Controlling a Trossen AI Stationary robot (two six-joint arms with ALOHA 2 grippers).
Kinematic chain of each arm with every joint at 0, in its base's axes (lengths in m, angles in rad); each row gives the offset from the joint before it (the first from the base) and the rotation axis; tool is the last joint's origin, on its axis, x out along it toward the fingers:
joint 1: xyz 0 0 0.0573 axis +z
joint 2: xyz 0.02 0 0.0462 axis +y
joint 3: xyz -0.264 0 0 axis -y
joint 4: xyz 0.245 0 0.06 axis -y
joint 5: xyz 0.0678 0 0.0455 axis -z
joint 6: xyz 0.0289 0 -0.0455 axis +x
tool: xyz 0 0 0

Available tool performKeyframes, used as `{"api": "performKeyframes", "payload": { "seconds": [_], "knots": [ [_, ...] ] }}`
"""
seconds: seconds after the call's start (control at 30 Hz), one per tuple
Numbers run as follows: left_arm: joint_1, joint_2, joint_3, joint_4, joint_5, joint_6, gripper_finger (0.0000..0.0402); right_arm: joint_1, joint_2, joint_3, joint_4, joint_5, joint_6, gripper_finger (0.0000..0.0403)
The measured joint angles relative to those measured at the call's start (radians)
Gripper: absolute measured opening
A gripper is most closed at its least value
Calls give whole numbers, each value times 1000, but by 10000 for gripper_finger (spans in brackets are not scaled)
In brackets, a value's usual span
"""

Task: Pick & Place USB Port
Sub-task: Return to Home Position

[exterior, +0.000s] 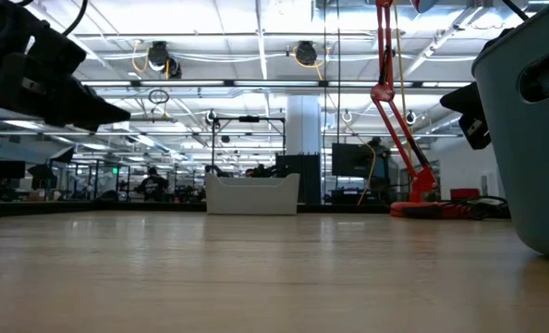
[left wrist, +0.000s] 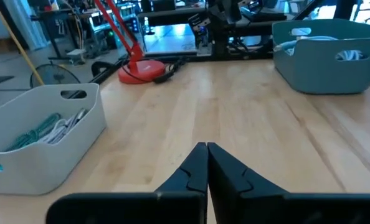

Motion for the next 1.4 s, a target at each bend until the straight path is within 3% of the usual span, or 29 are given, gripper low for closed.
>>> {"api": "performKeyframes", "payload": {
  "seconds": [0.5,0.77,1.4],
  "knots": [
    [38,-18,-2,8,87,-5,3,0,0,0,0,0,0,0],
    [38,-18,-2,12,-16,-165,33,0,0,0,0,0,0,0],
    [38,-17,-2,17,-21,-164,35,0,0,0,0,0,0,0]
  ]
}}
